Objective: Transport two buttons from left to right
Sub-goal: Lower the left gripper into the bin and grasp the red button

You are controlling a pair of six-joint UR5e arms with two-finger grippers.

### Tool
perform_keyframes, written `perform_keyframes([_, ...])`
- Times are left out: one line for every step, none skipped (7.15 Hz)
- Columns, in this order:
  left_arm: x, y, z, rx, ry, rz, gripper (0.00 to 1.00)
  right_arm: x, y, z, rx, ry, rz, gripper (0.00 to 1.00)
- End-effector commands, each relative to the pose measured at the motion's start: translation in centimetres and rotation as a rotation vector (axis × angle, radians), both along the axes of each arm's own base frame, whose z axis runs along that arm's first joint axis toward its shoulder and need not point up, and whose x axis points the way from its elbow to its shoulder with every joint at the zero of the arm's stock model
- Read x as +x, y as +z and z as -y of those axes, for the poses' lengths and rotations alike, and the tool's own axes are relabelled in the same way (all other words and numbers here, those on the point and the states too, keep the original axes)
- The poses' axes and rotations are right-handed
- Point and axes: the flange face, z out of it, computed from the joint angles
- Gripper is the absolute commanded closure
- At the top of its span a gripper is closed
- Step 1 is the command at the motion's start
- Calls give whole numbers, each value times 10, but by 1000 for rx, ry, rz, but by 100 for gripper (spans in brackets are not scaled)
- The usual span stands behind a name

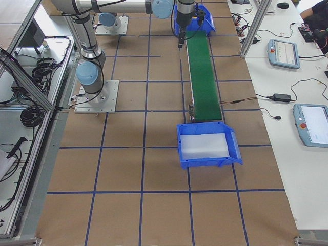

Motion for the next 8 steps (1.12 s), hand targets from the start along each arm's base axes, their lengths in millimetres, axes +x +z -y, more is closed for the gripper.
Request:
perform_keyframes([21, -55, 10, 47, 60, -68, 0, 0, -1, 0, 2, 1, 0, 0])
perform_keyframes([20, -61, 7, 63, 133, -67, 0, 0, -1, 0, 2, -1, 0, 0])
perform_keyframes([20, -63, 5, 70, 144, -64, 0, 0, -1, 0, 4, -1, 0, 0])
perform_keyframes([19, -70, -2, 90, 190, -63, 0, 0, -1, 0, 4, 1, 0, 0])
perform_keyframes([18, -78, -8, 110, 223, -65, 0, 0, -1, 0, 4, -1, 0, 0])
perform_keyframes([17, -82, -10, 111, 236, -66, 0, 0, -4, -1, 10, -1, 0, 0])
perform_keyframes([16, -89, -17, 123, 239, -67, 0, 0, -5, -1, 11, -1, 0, 0])
perform_keyframes([15, -90, -16, 121, 298, -68, 0, 0, -5, -1, 13, -1, 0, 0])
